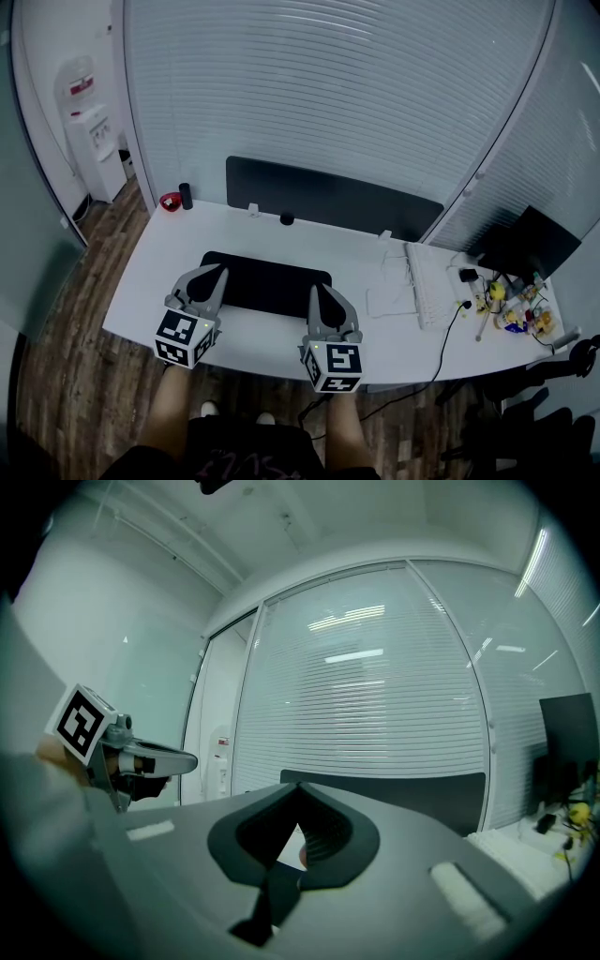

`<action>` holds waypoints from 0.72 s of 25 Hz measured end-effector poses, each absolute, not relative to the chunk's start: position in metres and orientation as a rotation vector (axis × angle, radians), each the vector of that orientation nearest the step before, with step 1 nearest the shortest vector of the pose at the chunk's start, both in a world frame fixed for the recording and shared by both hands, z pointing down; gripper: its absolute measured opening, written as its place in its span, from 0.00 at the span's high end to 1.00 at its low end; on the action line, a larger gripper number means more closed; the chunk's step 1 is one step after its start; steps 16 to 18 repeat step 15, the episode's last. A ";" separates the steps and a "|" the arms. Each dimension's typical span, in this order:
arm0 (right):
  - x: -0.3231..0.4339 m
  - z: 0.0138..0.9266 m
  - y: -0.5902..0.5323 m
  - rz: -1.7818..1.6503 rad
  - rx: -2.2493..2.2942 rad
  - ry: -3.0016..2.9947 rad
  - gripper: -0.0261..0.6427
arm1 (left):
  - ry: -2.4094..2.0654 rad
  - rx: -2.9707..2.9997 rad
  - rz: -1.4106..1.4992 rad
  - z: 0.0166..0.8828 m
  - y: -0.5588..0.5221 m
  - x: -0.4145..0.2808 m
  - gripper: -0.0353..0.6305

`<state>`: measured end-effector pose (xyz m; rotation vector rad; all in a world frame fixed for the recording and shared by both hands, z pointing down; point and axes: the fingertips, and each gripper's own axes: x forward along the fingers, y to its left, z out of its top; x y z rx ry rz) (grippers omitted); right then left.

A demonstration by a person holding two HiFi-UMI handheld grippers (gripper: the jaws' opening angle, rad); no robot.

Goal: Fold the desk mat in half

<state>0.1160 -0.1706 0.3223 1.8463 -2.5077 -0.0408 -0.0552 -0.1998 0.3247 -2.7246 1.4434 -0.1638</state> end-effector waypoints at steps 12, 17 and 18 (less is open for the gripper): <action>0.123 0.328 -0.174 -0.030 1.837 -2.515 0.95 | 1.426 -2.728 -0.184 0.330 -0.202 -0.047 0.95; 0.125 0.327 -0.174 -0.030 1.833 -2.516 0.95 | 1.420 -2.730 -0.193 0.330 -0.202 -0.044 0.95; 0.125 0.327 -0.174 -0.030 1.833 -2.516 0.95 | 1.420 -2.730 -0.193 0.330 -0.202 -0.044 0.95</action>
